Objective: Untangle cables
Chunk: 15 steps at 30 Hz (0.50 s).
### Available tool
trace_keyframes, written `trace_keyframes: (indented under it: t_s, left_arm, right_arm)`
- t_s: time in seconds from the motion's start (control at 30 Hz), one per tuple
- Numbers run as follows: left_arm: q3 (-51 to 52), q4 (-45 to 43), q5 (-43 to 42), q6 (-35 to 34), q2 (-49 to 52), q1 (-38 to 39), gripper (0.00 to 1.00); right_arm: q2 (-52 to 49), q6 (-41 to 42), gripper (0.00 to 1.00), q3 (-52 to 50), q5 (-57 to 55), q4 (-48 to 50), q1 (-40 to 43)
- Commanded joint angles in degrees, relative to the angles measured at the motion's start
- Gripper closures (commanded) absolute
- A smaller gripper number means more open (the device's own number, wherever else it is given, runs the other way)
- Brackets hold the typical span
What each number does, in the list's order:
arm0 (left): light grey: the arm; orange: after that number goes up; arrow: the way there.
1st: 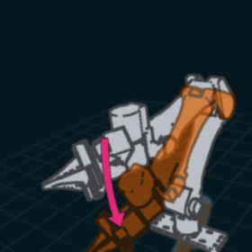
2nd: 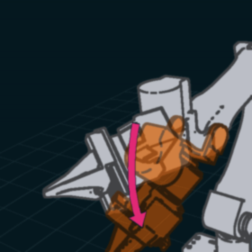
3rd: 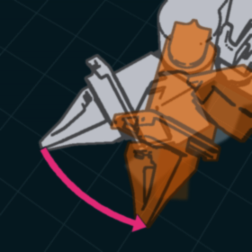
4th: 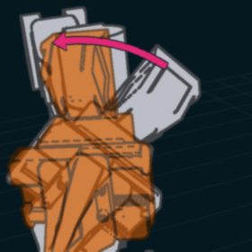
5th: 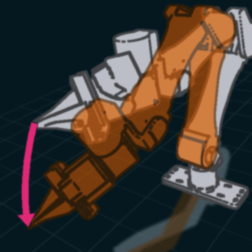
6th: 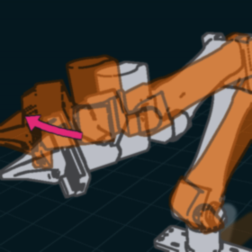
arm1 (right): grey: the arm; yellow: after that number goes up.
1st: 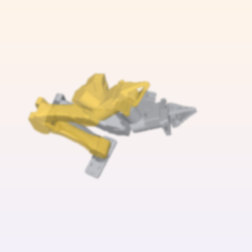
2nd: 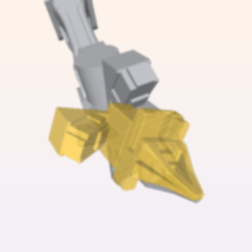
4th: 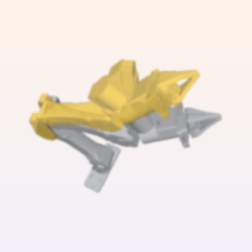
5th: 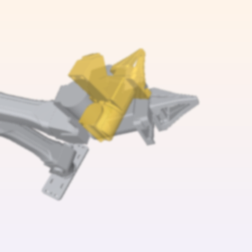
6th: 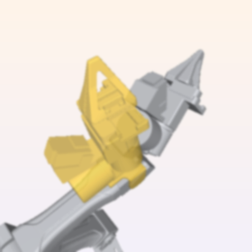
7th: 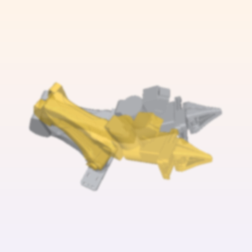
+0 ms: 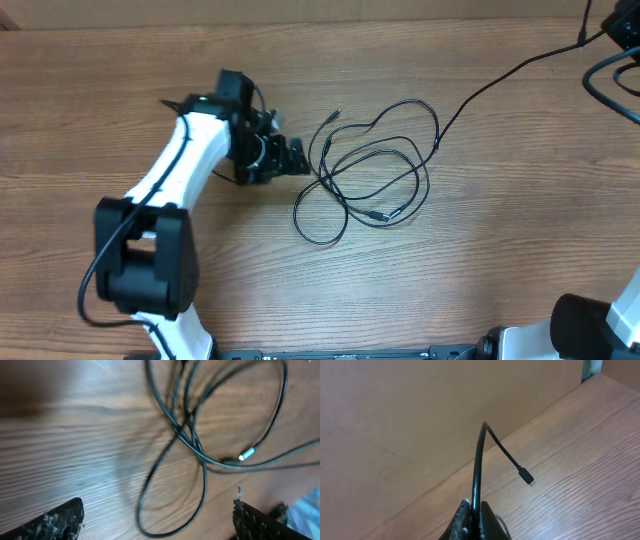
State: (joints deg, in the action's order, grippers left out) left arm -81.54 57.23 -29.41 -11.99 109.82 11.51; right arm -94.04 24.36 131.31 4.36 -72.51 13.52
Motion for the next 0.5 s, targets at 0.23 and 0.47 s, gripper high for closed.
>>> trace_keyframes:
  t_s: [0.23,0.47]
  left_arm:
    - [0.8,-0.8,3.3,0.9,10.5,6.2,0.33]
    - [-0.5,1.4,16.6,0.0,7.7,1.8,0.95]
  right_arm:
    - [-0.1,0.2,0.96,0.8,0.3,-0.1,0.4]
    - [-0.3,0.9,0.96,0.7,-18.8,-1.9,1.0]
